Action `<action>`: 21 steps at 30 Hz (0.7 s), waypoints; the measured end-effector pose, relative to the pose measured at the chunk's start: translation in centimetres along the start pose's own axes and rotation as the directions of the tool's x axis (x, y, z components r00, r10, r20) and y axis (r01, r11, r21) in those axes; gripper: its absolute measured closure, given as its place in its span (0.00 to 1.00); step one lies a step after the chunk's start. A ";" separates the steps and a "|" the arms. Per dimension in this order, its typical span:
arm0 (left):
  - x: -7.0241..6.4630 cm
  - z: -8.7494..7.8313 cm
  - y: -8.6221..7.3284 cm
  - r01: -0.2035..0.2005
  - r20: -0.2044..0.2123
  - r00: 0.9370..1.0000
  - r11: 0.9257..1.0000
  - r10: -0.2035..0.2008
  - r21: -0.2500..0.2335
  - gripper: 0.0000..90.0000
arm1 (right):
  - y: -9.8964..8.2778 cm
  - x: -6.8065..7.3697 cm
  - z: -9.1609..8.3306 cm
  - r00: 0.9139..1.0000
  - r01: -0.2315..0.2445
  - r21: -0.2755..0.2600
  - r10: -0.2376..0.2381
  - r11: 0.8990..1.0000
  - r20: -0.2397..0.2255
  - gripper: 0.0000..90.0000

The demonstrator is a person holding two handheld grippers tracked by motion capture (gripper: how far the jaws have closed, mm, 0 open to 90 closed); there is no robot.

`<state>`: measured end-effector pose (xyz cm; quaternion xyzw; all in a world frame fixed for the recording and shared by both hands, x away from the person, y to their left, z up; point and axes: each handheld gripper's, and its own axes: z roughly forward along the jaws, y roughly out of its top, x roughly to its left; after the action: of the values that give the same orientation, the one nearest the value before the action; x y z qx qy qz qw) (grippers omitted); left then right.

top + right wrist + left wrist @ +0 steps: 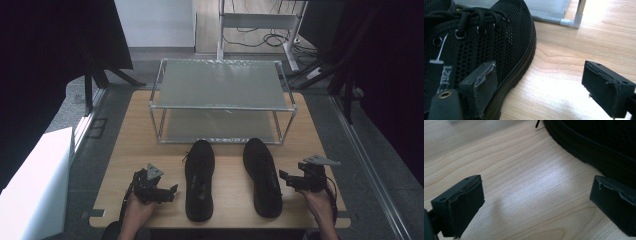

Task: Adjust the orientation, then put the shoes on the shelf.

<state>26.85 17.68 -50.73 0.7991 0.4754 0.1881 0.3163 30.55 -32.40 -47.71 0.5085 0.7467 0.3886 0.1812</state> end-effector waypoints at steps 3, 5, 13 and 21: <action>0.0 -0.2 0.1 0.007 0.003 1.000 1.000 -0.007 -0.007 0.00 | -0.1 -0.1 -0.2 1.000 0.004 0.001 -0.004 1.000 -0.013 0.14; -0.1 -0.4 0.2 0.005 0.001 1.000 1.000 -0.005 -0.012 0.00 | -0.1 0.0 -0.4 1.000 0.012 -0.003 -0.012 1.000 -0.019 0.13; -0.4 -1.3 0.7 0.023 0.004 1.000 0.999 -0.023 -0.048 0.00 | -0.1 0.1 -1.4 0.998 -0.001 -0.044 -0.002 0.999 -0.059 0.11; -1.3 -2.2 1.6 0.044 0.034 0.999 0.994 -0.041 -0.105 0.00 | -0.1 0.6 -2.1 0.994 -0.025 -0.059 0.019 0.998 -0.104 0.07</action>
<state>25.88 16.68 -48.01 0.7739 0.4766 0.1932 0.3696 28.85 -32.75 -46.44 0.4903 0.7374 0.4386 0.1535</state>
